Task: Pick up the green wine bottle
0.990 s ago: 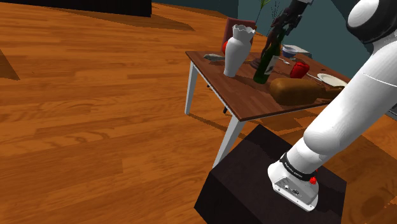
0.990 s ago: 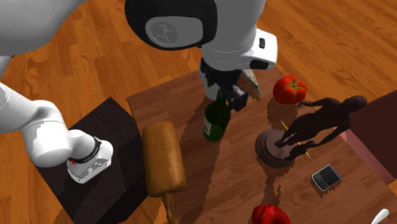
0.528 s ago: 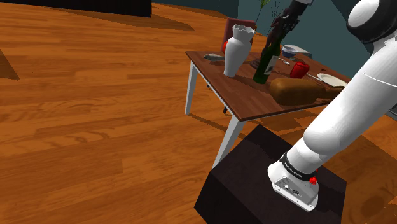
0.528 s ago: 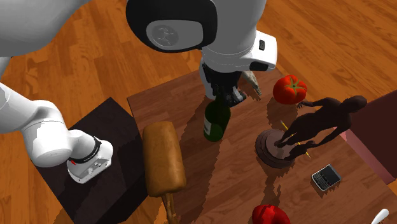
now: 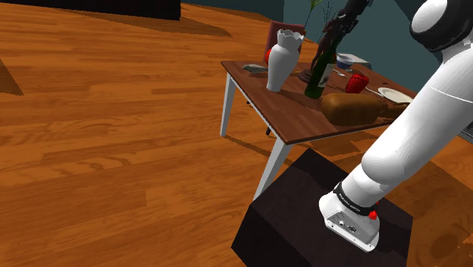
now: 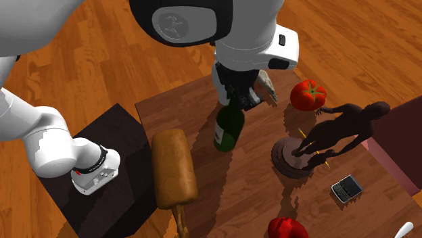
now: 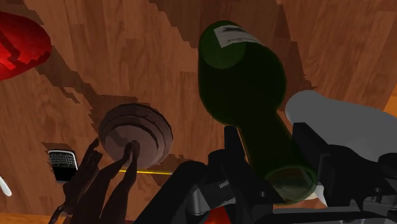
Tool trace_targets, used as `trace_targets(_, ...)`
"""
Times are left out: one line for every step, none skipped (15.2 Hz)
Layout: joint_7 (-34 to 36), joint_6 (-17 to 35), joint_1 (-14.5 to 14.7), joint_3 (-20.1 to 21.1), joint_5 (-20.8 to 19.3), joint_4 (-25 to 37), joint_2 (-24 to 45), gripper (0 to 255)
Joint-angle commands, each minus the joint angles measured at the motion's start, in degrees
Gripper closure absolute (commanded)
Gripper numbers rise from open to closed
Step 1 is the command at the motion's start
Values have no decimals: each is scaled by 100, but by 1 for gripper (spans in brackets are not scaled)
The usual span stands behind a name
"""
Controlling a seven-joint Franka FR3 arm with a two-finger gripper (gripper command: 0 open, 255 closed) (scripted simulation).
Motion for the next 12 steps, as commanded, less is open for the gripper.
trace_targets(-5,-177,-16,-9,29,217,47,255)
trace_targets(-14,-268,-30,-16,51,339,86,255)
trace_targets(-24,-360,-45,-24,76,465,127,255)
trace_targets(-35,-454,-62,-32,103,594,170,255)
trace_targets(-46,-549,-81,-41,131,728,216,255)
trace_targets(-58,-647,-102,-50,162,865,266,255)
trace_targets(-70,-746,-125,-60,195,1008,319,255)
trace_targets(-84,-848,-151,-70,231,1155,375,255)
trace_targets(-97,-952,-181,-80,270,1309,434,255)
trace_targets(-112,-1059,-213,-91,312,1468,498,255)
trace_targets(-127,-1169,-248,-103,357,1634,566,255)
trace_targets(-129,-1186,-255,-102,364,1660,577,255)
